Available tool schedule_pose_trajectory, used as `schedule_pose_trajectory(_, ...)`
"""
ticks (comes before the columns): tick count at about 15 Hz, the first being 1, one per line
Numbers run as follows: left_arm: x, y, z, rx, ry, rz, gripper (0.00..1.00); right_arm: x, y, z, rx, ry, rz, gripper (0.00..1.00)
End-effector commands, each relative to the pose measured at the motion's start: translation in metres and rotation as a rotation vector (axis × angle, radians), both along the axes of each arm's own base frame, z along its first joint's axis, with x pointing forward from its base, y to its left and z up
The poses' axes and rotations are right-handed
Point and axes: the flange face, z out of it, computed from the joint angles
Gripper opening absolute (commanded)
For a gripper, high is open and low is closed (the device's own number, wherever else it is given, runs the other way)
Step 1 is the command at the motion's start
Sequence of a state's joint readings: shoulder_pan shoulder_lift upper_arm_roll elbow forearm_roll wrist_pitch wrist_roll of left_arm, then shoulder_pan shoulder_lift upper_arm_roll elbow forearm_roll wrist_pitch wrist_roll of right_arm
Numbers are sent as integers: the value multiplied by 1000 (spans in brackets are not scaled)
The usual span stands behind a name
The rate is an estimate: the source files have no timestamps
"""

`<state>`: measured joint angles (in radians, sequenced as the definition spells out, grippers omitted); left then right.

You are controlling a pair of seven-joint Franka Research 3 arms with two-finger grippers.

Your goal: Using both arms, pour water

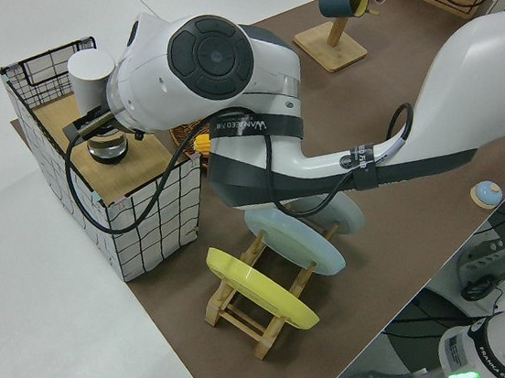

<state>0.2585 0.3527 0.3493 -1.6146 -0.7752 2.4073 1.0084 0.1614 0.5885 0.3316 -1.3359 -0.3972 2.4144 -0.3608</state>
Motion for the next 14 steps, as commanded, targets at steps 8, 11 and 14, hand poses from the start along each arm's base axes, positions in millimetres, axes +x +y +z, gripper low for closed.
schedule_pose_trajectory(8,10,3,1,22,-37,8,987,4,8,-8,-42,-33,5,446)
schedule_pose_trajectory(11,10,3,1,8,-45,18,658,4,8,-8,-42,-33,5,331)
schedule_pose_trajectory(14,10,3,0,2,-43,23,2,4,6,-9,-41,-30,1,259)
